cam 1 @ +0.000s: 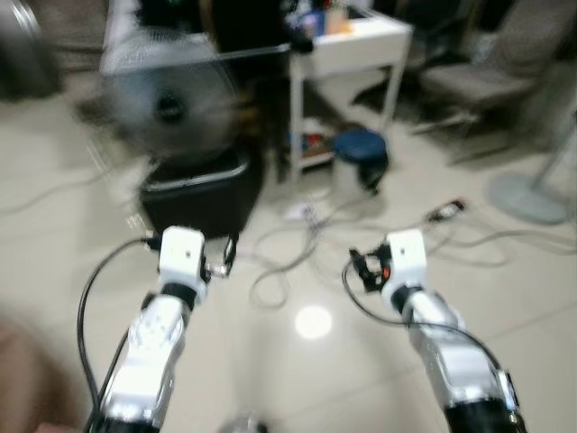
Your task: Move the pillow to the sofa from floor
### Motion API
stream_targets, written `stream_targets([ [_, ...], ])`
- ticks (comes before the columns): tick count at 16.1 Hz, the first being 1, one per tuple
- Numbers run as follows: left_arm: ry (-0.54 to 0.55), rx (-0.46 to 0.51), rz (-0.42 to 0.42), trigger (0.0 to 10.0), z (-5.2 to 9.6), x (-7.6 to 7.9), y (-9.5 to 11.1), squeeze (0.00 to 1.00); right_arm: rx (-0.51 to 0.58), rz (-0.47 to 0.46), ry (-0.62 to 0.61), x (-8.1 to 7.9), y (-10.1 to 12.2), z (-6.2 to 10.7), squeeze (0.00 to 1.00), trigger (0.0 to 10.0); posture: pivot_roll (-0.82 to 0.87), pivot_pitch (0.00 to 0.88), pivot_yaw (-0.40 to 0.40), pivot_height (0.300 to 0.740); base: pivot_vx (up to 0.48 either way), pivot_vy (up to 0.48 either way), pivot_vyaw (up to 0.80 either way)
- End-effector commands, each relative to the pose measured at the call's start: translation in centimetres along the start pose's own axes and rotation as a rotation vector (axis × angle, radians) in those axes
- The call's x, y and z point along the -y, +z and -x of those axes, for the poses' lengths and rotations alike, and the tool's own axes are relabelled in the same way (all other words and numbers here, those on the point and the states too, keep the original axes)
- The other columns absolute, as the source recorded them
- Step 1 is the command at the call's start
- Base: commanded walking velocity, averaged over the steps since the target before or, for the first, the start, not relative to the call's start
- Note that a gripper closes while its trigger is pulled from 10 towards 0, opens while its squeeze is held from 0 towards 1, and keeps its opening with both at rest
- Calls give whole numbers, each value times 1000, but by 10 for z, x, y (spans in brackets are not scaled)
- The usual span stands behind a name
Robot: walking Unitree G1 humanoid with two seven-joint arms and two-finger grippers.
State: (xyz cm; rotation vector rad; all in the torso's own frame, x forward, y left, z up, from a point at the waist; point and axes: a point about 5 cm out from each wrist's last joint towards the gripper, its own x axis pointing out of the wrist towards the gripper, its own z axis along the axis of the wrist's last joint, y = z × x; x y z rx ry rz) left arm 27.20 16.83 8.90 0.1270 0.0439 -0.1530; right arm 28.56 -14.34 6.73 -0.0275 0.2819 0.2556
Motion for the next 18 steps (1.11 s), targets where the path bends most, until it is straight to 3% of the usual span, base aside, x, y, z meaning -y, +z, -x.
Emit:
stream_targets([
  [1,1,16,-13,10000,-2,-2,5,0,1,21,9,-1,2,0,0,10000,-32,0,49,740,-304,0,0],
  [3,5,16,-13,10000,-2,-2,5,0,2,32,22,-3,2,-1,0,10000,-30,0,45,740,-306,0,0],
  [18,15,26,-14,10000,-1,-2,10,0,-13,53,63,-8,-1,0,0,10000,-22,0,37,740,-306,0,800],
])
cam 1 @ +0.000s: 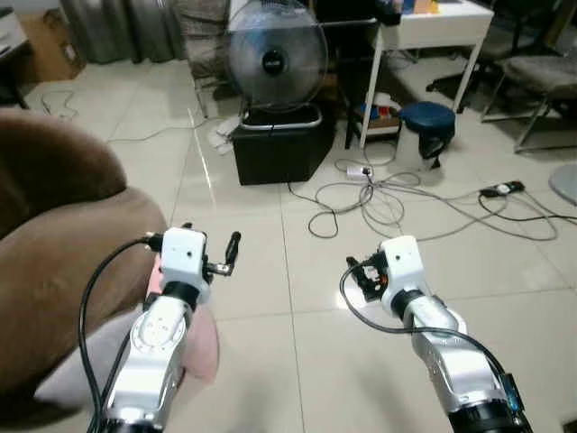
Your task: Move the pillow to the sofa from floor
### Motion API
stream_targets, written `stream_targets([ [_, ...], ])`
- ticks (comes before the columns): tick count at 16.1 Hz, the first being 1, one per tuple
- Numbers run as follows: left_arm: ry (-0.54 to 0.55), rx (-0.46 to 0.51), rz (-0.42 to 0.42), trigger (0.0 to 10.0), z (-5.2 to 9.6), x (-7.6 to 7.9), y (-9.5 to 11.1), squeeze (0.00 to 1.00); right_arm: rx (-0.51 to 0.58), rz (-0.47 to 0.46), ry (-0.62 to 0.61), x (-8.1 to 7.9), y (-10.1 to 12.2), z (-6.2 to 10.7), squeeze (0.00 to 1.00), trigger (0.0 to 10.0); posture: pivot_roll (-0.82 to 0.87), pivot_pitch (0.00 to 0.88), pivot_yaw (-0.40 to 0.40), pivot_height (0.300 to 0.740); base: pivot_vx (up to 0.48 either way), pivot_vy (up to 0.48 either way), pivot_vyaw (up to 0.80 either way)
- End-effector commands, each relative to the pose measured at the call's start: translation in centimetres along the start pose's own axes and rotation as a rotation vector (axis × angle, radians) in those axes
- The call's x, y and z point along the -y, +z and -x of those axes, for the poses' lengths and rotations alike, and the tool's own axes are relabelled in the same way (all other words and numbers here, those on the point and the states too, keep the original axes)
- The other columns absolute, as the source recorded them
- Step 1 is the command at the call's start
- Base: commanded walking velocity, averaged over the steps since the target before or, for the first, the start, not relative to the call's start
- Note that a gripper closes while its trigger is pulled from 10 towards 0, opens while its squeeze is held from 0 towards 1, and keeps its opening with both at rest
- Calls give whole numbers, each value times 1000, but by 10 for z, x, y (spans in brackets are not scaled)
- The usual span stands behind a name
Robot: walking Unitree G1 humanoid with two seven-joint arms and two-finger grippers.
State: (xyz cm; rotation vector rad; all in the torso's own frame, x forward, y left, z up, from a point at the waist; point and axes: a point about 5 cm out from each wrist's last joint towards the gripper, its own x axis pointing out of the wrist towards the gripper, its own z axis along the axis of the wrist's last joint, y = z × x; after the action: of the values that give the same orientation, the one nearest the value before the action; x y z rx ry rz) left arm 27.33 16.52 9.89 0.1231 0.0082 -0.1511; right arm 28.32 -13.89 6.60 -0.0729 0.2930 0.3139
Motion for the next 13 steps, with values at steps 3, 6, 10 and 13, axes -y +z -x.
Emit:
stream_targets([
  [3,13,-8,-14,10000,1,-3,2,0,4,3,14,-4,1,-1,0,10000,-18,0,33,740,-304,0,800],
  [6,16,-5,-11,10000,1,-2,3,0,3,4,17,-4,1,-1,0,10000,-17,0,32,740,-304,0,800],
  [10,50,0,-1,10000,2,-4,5,0,4,-1,12,-4,0,0,0,10000,-12,0,27,740,-146,0,400],
  [13,74,10,-7,10000,0,-7,8,0,4,4,9,-3,1,-1,0,10000,-12,0,27,740,0,0,0],
])
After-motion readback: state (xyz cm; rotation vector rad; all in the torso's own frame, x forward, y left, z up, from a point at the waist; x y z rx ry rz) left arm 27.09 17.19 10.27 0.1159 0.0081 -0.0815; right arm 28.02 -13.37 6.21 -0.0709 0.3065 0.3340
